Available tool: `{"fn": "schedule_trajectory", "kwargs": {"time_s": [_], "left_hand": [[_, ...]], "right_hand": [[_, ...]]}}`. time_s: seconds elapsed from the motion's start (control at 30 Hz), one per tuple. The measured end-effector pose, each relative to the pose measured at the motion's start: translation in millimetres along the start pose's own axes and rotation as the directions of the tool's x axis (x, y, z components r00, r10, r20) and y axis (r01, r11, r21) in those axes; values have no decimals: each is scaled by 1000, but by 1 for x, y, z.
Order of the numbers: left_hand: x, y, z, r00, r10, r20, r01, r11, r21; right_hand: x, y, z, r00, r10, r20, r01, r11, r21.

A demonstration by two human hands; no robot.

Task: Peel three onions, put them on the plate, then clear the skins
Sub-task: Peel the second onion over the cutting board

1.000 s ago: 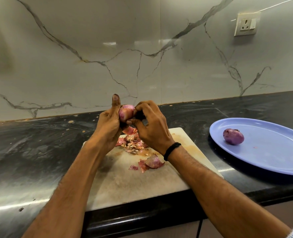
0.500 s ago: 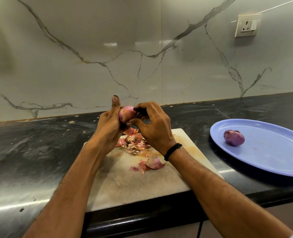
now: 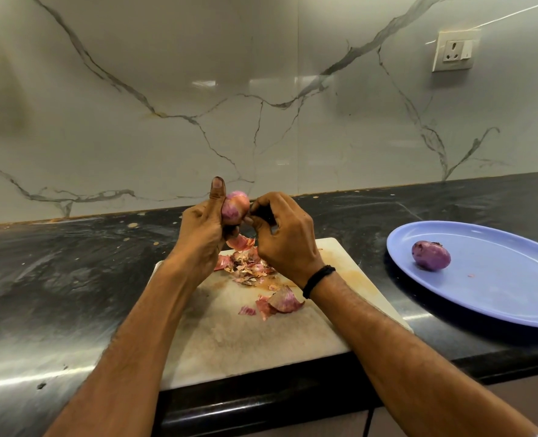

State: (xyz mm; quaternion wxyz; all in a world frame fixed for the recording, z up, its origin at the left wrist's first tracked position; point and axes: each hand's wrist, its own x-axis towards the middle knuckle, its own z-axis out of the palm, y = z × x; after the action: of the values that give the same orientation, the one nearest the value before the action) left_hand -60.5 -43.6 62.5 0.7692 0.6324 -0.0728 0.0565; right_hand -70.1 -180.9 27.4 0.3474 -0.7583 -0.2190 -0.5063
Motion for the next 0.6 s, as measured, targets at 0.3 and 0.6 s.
{"fn": "schedule_trajectory", "kwargs": {"time_s": [0.3,0.6], "left_hand": [[-2,1,3,989,18,144,-2,994,-111],[0,0,2,987,20,161,-3,994,-107]], "right_hand": [[4,-2,1,999,40,9,-41,996,73],[4,-2,-3,999,39,-37,-37,998,45]]}}
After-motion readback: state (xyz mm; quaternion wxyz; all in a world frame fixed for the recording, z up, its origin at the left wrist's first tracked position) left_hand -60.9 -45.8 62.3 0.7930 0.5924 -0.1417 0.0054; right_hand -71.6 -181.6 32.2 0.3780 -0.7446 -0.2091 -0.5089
